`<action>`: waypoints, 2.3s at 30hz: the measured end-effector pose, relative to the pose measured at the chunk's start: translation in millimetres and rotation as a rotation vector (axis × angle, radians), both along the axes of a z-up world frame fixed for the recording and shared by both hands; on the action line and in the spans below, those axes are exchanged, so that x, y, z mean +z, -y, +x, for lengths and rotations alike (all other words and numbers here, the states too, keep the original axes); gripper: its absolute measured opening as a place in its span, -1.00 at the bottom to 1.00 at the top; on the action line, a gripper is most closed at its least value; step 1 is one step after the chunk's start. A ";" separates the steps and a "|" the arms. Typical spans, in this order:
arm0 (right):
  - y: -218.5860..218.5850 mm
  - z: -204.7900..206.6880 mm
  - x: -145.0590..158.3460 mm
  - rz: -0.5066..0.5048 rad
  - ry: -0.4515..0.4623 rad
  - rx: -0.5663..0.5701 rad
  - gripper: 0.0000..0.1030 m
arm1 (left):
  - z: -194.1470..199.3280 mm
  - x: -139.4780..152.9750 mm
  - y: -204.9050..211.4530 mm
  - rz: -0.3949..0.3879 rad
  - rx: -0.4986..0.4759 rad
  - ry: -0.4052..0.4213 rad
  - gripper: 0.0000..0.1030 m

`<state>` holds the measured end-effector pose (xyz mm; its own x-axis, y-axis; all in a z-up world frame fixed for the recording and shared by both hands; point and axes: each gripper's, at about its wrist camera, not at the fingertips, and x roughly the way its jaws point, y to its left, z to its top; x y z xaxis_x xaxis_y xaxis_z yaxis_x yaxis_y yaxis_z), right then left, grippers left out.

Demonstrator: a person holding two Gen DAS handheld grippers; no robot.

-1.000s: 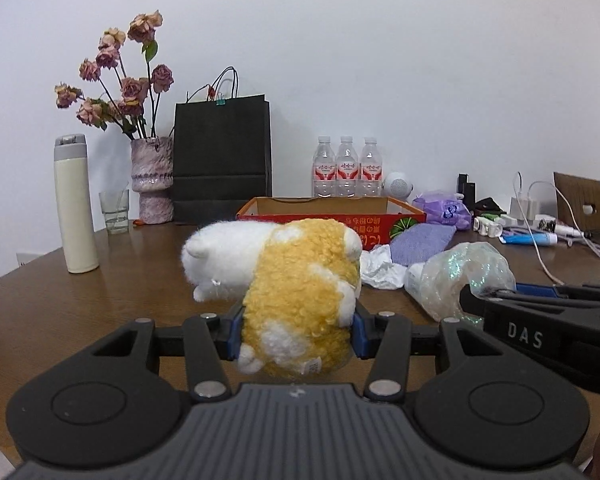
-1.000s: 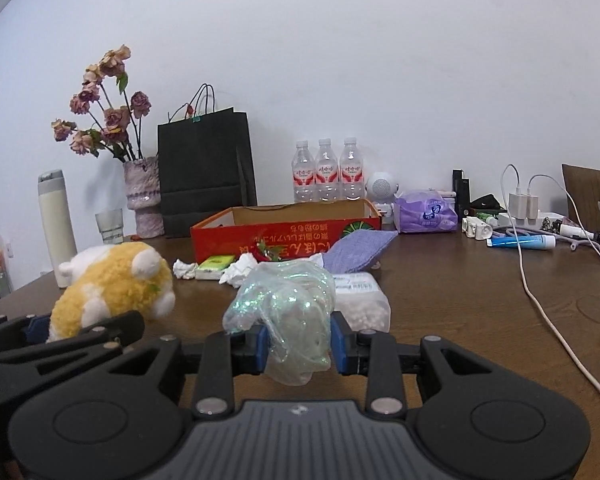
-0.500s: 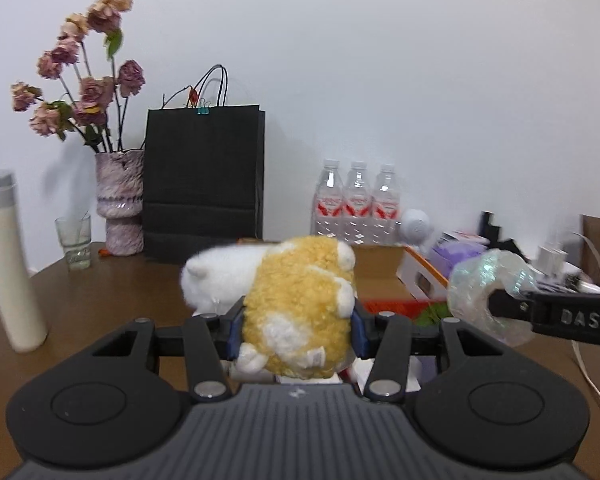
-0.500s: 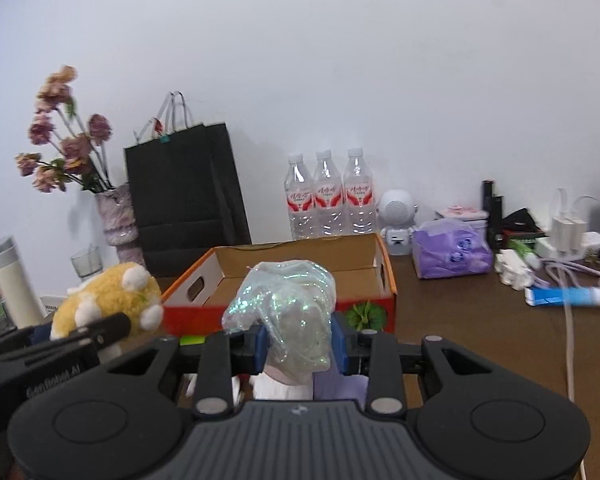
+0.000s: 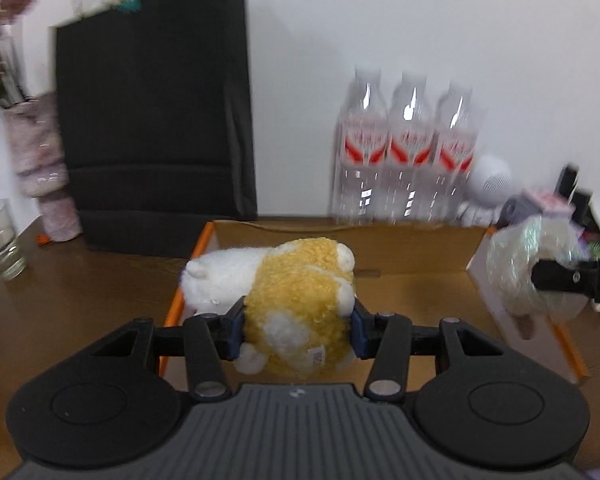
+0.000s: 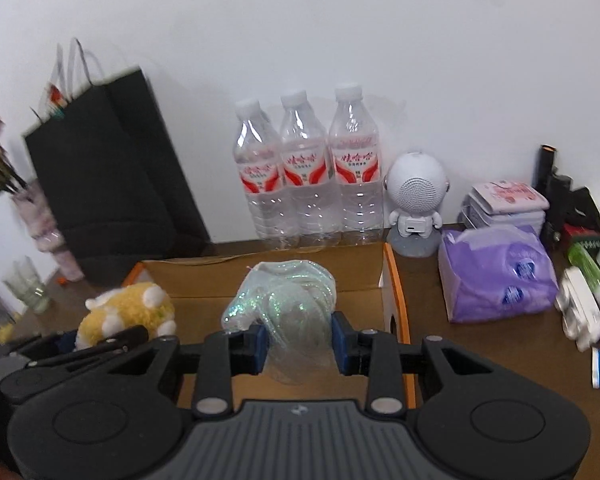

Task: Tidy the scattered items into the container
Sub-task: 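Carry the plush toy and plastic bag over the box and release both, then withdraw both open tools from the box back toward the table items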

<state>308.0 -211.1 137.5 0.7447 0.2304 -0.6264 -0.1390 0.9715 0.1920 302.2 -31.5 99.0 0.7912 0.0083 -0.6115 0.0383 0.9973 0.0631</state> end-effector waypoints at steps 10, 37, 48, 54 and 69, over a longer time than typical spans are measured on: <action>-12.6 106.5 -57.8 -0.088 -0.277 -0.014 -0.36 | 75.5 -44.5 9.5 0.103 -0.026 -0.197 -0.03; -9.0 45.4 41.4 -0.087 -0.441 -0.023 0.59 | 9.6 90.8 -37.5 -0.008 0.032 -0.344 1.00; -18.3 -13.8 79.6 -0.119 -0.411 0.002 0.69 | -43.9 116.5 -33.4 -0.034 0.025 -0.343 1.00; -16.7 -26.1 87.0 -0.091 -0.373 0.002 0.69 | -54.8 122.6 -26.7 -0.032 0.032 -0.289 1.00; -15.8 -115.0 23.5 -0.091 0.089 0.018 0.70 | -156.3 28.5 -18.5 -0.003 -0.002 0.256 1.00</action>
